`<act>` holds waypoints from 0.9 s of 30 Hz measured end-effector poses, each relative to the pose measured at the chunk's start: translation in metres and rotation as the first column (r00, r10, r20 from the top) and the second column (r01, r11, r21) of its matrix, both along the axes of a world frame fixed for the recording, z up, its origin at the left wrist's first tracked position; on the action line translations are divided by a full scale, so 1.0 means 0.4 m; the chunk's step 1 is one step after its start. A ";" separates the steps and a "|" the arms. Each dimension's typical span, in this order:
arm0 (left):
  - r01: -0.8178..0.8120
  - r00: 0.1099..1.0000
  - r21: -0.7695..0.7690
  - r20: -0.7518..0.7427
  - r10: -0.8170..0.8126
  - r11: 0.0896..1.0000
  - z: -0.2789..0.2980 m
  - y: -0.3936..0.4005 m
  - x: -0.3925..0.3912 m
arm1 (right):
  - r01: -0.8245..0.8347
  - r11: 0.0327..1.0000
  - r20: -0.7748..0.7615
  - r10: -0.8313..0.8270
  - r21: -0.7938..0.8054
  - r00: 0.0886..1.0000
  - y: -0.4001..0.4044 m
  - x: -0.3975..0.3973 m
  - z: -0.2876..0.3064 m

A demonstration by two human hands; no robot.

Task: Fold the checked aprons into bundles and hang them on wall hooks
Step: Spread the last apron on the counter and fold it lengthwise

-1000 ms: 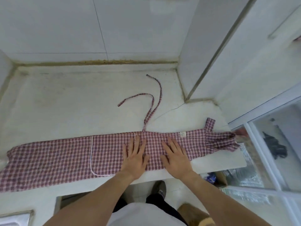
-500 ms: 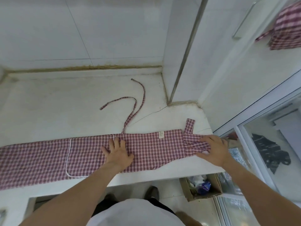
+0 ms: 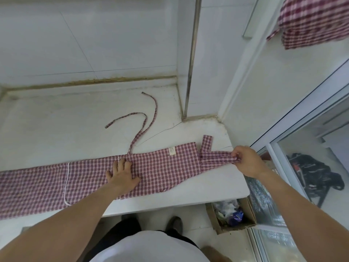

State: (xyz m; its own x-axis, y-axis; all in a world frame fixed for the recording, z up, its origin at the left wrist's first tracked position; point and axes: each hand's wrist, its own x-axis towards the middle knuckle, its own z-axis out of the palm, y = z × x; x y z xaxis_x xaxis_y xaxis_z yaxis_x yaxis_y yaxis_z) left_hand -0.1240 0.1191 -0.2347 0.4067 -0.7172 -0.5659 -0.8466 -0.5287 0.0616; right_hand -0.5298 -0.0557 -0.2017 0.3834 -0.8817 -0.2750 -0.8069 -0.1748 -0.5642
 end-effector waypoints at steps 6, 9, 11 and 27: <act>0.019 1.000 0.032 0.005 -0.019 0.999 -0.010 -0.002 -0.015 | -0.289 0.945 -0.366 0.218 -0.153 0.905 0.004 -0.033 -0.002; 0.027 1.000 0.051 -0.002 -0.027 0.998 -0.011 -0.003 -0.014 | -0.241 0.906 -0.288 0.142 -0.347 0.947 0.014 -0.007 0.001; 0.030 1.000 0.066 0.006 -0.030 0.997 -0.011 -0.002 -0.014 | -0.181 0.935 -0.163 0.136 -0.305 0.977 0.012 0.017 0.019; 0.042 0.998 0.110 0.035 -0.046 0.993 -0.024 0.004 -0.027 | 0.063 0.918 -0.062 -0.095 -0.391 0.994 0.019 0.028 -0.009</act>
State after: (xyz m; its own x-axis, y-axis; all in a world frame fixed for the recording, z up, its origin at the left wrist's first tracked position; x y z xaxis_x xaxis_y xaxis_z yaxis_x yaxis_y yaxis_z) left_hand -0.1349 0.1206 -0.2442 0.3984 -0.6699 -0.6264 -0.8699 -0.4925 -0.0266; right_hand -0.5185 -0.0482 -0.2052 0.2991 -0.9517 0.0687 -0.8658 -0.3010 -0.3997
